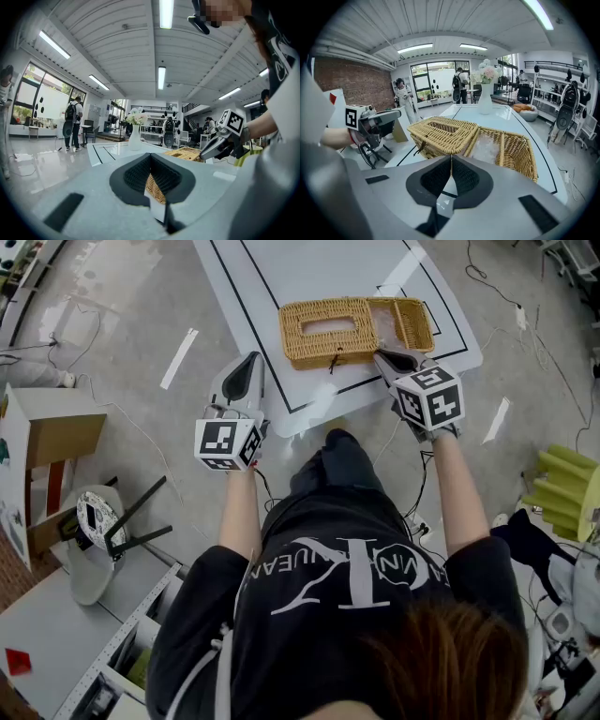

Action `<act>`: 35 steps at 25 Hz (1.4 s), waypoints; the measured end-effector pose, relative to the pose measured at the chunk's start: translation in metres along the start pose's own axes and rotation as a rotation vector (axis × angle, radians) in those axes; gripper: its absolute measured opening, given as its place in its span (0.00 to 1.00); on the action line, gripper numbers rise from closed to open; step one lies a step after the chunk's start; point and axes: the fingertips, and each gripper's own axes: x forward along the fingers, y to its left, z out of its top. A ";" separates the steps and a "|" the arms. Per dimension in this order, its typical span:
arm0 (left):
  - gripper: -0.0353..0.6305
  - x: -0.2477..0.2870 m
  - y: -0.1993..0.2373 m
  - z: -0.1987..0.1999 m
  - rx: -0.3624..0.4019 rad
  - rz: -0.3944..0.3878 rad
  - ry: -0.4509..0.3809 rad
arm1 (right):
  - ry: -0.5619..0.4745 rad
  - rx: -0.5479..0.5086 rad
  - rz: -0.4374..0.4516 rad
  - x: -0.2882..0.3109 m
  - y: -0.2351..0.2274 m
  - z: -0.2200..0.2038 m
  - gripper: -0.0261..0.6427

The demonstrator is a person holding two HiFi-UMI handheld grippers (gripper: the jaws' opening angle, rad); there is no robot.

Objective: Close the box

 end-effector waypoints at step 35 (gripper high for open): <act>0.07 0.014 0.018 0.037 0.003 0.016 -0.080 | -0.434 0.072 -0.051 -0.048 -0.020 0.070 0.04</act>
